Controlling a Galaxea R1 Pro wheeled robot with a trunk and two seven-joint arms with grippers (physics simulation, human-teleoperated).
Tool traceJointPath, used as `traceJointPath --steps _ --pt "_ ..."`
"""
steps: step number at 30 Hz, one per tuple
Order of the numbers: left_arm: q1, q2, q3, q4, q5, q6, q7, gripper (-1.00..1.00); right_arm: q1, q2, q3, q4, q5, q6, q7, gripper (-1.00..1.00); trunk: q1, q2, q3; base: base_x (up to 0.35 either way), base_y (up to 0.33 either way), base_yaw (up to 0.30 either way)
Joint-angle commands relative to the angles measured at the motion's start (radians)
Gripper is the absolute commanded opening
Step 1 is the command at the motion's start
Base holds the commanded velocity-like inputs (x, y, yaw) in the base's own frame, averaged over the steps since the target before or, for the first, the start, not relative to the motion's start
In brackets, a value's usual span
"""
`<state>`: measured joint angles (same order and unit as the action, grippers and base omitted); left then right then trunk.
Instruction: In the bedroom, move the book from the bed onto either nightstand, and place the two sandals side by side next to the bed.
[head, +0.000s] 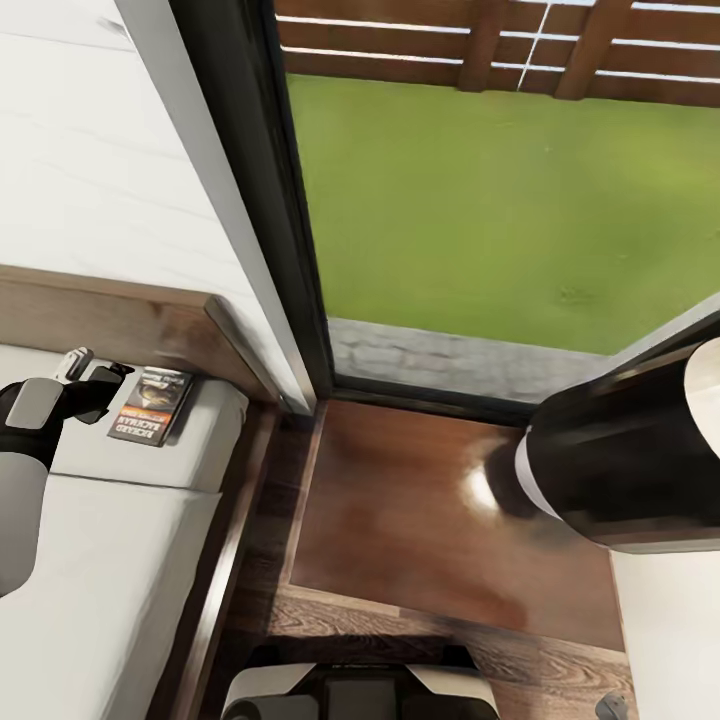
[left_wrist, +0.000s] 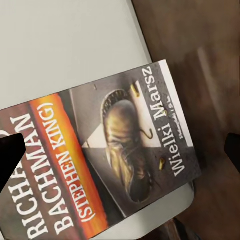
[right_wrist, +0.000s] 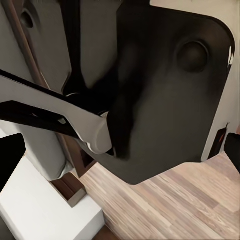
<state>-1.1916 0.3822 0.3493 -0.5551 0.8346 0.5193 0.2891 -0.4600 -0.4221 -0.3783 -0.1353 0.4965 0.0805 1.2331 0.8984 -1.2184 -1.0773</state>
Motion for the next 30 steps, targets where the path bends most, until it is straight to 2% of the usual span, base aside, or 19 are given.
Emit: traceJointPath --steps 1,16,19,25,30 --pt "0.0 0.0 0.002 -0.002 0.011 0.004 0.009 1.0 0.0 0.0 -0.008 -0.001 0.007 0.008 0.005 1.0 0.004 -0.008 -0.004 0.0 0.0 0.0" --pt "0.0 0.0 0.003 -0.002 0.011 0.004 0.009 1.0 0.0 0.0 -0.008 -0.001 0.007 0.008 0.005 1.0 0.061 -0.113 -0.051 0.0 0.0 0.0" --pt "0.0 0.001 0.003 -0.005 0.01 0.003 0.009 1.0 0.0 0.0 -0.008 0.0 0.007 0.008 0.005 1.0 0.061 -0.113 -0.051 0.0 0.0 0.0" --pt "0.0 0.03 0.004 -0.032 0.009 0.002 0.007 1.0 0.0 0.0 -0.008 -0.001 0.007 0.008 0.005 1.0 0.061 -0.113 -0.051 0.0 0.0 0.0" --pt "0.0 0.036 0.003 -0.075 0.007 -0.001 0.008 1.0 0.0 0.0 -0.008 -0.001 0.007 0.008 0.005 1.0 0.061 -0.113 -0.051 0.0 0.0 0.0"
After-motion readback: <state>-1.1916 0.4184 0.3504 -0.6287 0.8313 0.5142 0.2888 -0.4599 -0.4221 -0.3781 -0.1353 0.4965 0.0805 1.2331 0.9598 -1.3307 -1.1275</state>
